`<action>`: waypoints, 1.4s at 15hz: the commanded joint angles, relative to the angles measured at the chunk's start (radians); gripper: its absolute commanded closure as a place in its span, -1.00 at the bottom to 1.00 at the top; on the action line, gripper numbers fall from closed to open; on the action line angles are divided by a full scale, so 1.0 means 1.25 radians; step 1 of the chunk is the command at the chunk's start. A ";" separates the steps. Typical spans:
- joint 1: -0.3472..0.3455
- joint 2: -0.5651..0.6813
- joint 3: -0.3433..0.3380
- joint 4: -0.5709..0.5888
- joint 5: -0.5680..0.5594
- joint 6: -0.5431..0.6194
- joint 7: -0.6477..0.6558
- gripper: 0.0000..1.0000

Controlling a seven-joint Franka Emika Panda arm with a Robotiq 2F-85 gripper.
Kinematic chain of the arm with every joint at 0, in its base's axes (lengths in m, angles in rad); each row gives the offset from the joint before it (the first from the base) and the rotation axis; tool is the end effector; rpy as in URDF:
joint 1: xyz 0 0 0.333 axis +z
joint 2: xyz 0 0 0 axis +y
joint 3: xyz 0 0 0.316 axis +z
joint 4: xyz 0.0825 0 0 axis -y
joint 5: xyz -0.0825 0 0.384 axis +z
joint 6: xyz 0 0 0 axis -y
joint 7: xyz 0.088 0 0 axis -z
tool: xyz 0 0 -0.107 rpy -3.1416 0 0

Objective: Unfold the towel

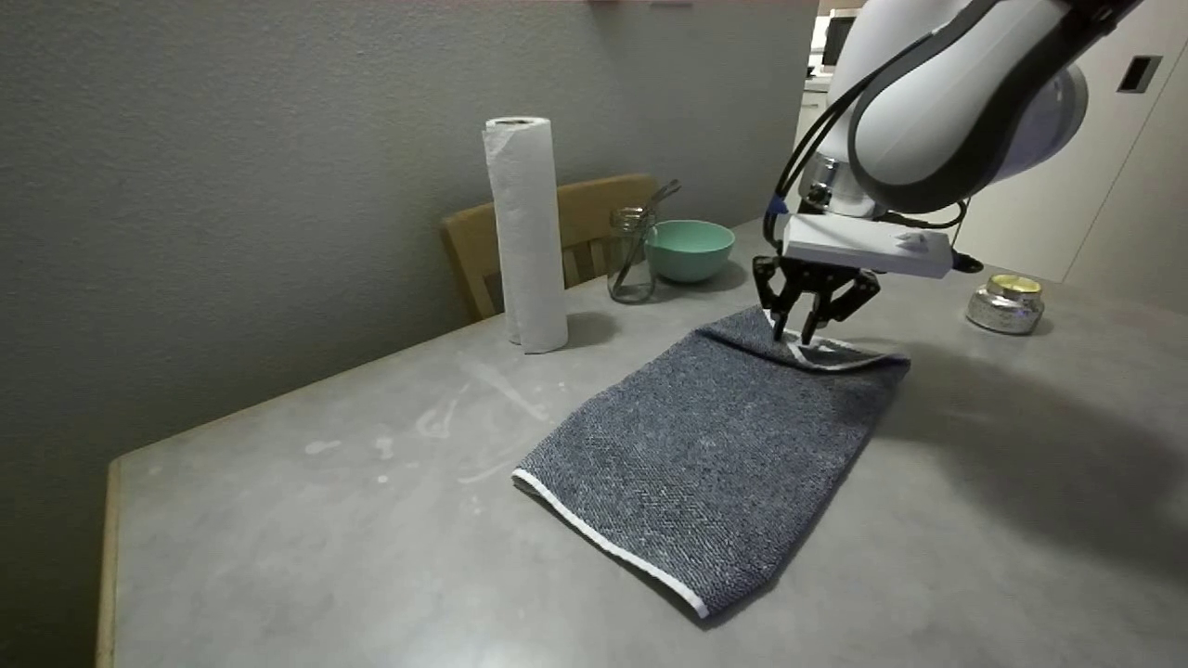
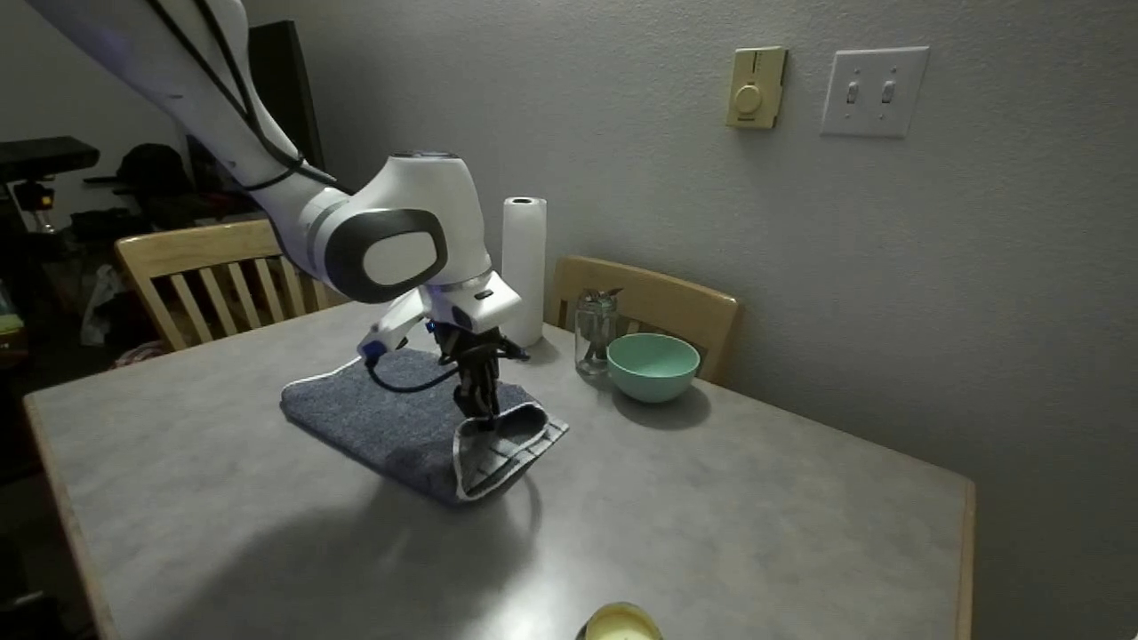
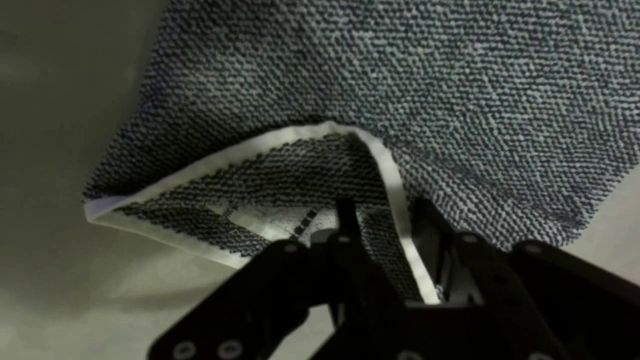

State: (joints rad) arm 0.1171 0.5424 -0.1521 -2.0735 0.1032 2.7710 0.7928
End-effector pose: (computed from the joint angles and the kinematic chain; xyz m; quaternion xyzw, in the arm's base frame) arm 0.6016 -0.0244 0.1820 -0.8988 0.4304 -0.0818 0.0158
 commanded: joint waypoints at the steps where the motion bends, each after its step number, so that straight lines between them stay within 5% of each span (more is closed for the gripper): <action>1: 0.008 0.018 -0.020 0.020 -0.012 -0.005 -0.008 0.93; 9: 0.025 0.028 -0.058 0.043 -0.039 -0.008 0.003 1.00; 10: 0.024 0.029 -0.057 0.043 -0.038 -0.007 0.002 0.48; 12: 0.029 0.027 -0.060 0.041 -0.041 -0.007 0.004 0.34; 21: 0.035 0.026 -0.056 0.052 -0.035 -0.003 0.001 -0.95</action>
State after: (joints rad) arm 0.1582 0.5607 -0.2228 -2.0278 0.0682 2.7701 0.7935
